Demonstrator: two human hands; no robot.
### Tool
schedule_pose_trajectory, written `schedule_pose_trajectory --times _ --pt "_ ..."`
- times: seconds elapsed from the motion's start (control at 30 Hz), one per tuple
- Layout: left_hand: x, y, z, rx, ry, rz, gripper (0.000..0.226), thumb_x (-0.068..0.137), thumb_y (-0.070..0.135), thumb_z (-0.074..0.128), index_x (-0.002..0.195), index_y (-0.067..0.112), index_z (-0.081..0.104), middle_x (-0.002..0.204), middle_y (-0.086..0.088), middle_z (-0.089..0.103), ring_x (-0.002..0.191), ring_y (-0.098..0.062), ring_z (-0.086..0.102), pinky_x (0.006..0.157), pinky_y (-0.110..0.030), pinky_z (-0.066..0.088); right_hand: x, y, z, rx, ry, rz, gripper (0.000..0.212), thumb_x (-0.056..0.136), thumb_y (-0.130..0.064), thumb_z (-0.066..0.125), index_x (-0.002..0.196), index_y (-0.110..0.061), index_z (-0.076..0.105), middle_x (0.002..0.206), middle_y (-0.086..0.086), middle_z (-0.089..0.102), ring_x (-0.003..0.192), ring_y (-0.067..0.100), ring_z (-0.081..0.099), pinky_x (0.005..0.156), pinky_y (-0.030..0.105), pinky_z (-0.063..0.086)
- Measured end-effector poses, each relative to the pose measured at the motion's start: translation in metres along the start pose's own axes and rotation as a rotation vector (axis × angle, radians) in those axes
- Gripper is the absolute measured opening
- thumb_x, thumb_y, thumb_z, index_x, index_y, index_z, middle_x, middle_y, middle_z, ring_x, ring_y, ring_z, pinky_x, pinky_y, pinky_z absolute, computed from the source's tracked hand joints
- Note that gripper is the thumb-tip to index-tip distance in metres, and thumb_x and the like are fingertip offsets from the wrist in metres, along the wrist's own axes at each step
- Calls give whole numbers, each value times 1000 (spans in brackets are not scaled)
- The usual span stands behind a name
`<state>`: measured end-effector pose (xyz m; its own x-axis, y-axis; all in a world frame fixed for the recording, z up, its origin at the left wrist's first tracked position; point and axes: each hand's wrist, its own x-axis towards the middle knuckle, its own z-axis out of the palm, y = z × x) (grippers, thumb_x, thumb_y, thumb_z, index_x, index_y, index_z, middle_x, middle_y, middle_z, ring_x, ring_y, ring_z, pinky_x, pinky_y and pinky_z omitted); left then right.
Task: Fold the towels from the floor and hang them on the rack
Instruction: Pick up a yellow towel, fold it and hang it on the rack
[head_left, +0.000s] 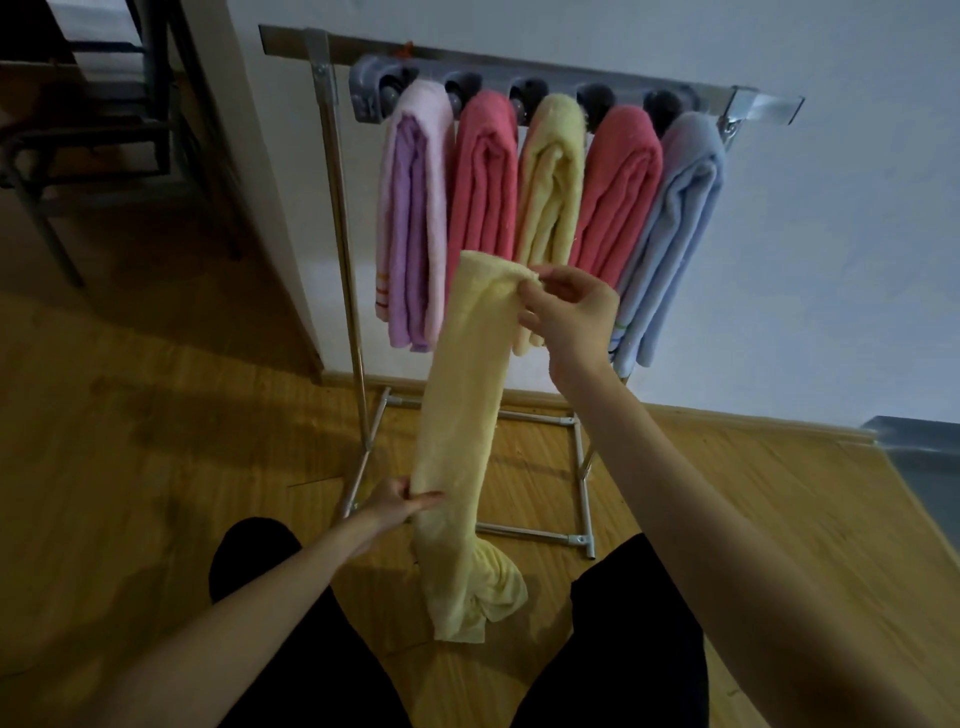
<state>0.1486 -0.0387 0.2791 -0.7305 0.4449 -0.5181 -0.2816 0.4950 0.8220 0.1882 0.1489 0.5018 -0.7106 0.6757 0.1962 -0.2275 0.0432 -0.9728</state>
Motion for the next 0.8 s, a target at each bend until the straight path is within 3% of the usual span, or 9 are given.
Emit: schedule_pose_trajectory --times 0.1,0.17,0.3,0.4,0.53,0.63,0.7,0.73,0.8 --pt "1 7 -10 4 -17 25 44 79 32 74 116 13 62 110 1 66 107 -19 60 95 -39 50 17 36 -22 -19 201 86 8 80 -1 64 88 -2 65 78 12 63 68 21 64 57 27 57" --pt "-2 19 -19 7 -32 62 32 79 31 73 106 16 66 105 0 69 106 -20 61 92 -39 52 24 73 -39 -62 285 189 13 77 -8 68 86 0 62 80 13 62 76 25 66 63 36 61" --pt "-12 60 -34 77 -90 152 23 81 31 71 96 14 69 103 -6 68 101 -22 61 94 -41 48 11 141 -59 -171 272 483 24 80 -13 69 98 0 58 96 17 65 84 28 67 71 45 60" --pt "-26 100 -41 165 -176 271 33 80 29 72 95 -1 69 92 -11 68 89 -20 62 87 -37 47 -9 175 -66 -262 100 687 21 84 -6 64 100 -2 51 103 15 58 88 26 63 61 35 58" --pt "-50 148 -48 306 -364 341 9 83 17 67 74 16 69 70 8 68 69 -7 64 65 -19 48 -34 192 -71 -555 -359 848 45 80 -1 66 122 1 50 107 13 56 88 21 61 57 25 53" --pt "-64 170 -53 385 -468 359 12 84 18 63 89 9 70 81 4 71 80 -13 67 69 -22 52 -43 185 -74 -830 -679 769 57 81 -3 67 132 1 44 101 8 53 80 16 55 59 20 46" --pt "-70 181 -56 416 -532 364 25 84 22 65 99 2 68 91 -4 71 87 -20 67 73 -26 54 -43 175 -72 -985 -815 556 64 83 -10 68 139 -2 37 122 12 51 106 22 55 78 22 47" --pt "-73 186 -57 427 -564 363 28 83 23 66 101 1 67 92 -5 70 87 -20 67 74 -26 54 -42 169 -70 -934 -806 429 64 83 -11 69 138 -5 37 129 13 49 117 25 52 87 27 46" --pt "-77 195 -56 432 -621 366 27 83 20 63 100 0 67 91 -4 71 86 -19 67 73 -25 54 -39 152 -62 -527 -741 287 57 81 -6 70 131 -7 44 126 11 54 120 29 53 92 33 48"
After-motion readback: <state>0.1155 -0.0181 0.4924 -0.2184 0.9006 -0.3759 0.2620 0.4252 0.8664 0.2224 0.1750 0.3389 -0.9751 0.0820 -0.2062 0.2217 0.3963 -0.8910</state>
